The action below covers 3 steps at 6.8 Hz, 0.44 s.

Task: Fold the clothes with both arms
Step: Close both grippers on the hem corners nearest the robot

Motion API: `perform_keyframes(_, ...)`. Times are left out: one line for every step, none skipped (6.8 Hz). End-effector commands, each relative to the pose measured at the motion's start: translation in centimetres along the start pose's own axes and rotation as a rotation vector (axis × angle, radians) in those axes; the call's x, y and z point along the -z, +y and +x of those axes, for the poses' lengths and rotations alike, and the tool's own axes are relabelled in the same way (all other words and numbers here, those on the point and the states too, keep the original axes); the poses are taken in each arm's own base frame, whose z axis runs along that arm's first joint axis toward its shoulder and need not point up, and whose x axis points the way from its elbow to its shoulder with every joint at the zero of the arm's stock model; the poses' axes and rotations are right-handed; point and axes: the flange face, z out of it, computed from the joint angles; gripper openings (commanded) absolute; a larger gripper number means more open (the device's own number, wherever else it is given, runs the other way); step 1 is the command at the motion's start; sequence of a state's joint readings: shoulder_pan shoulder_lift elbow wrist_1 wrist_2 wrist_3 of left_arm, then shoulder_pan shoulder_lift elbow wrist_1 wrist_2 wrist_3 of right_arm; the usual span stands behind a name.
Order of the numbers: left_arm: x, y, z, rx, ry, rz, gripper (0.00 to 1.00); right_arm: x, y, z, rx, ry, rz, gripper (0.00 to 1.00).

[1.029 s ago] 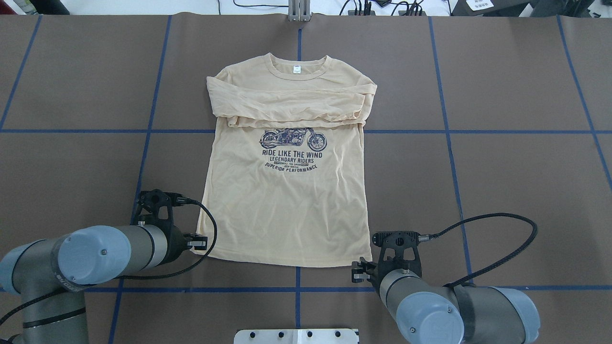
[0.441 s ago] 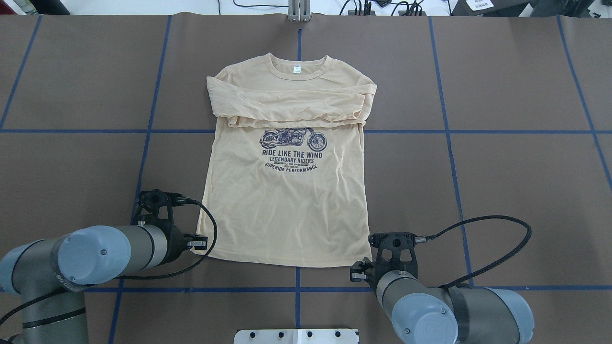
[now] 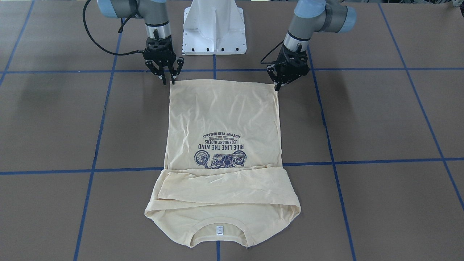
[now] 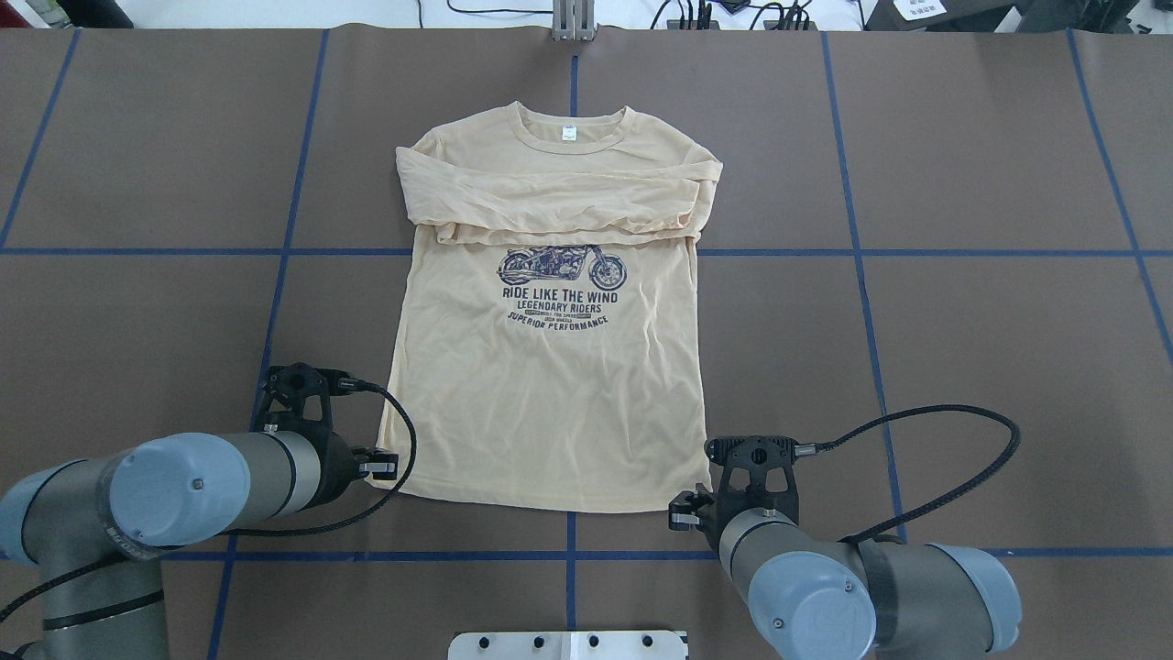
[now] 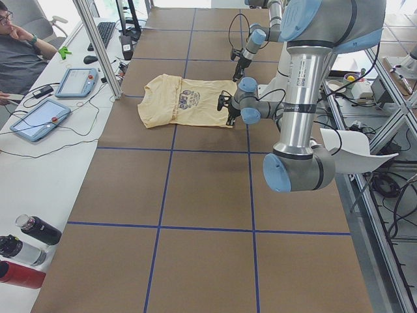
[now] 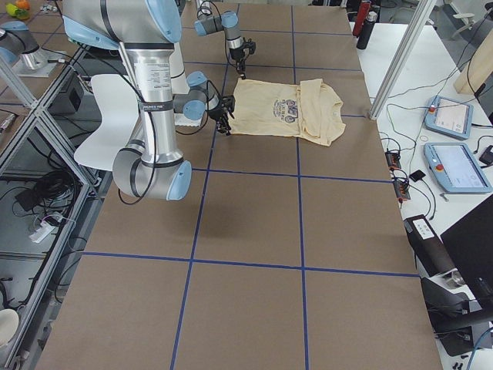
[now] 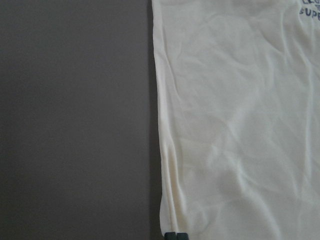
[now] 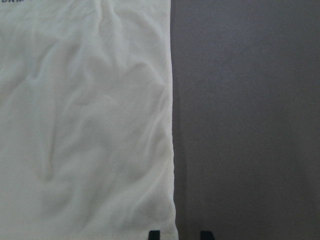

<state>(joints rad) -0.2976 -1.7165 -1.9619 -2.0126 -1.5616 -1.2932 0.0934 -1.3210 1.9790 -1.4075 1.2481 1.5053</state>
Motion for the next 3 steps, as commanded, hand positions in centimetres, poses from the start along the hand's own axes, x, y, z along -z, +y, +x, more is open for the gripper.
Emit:
perform_keyframes(0.00, 0.00, 0.00, 0.000, 0.000, 0.000, 0.00, -0.06, -0.39, -0.50, -0.007, -0.004, 0.006, 0.40)
perform_keyframes(0.09, -0.02, 0.13, -0.002, 0.003, -0.001, 0.00, -0.41, -0.25, -0.39, -0.004, 0.004, 0.004, 0.41)
perform_keyframes(0.12, -0.04, 0.21, -0.002, 0.005, 0.000, 0.00, -0.61, -0.11, -0.34, -0.004, 0.008, 0.004, 0.43)
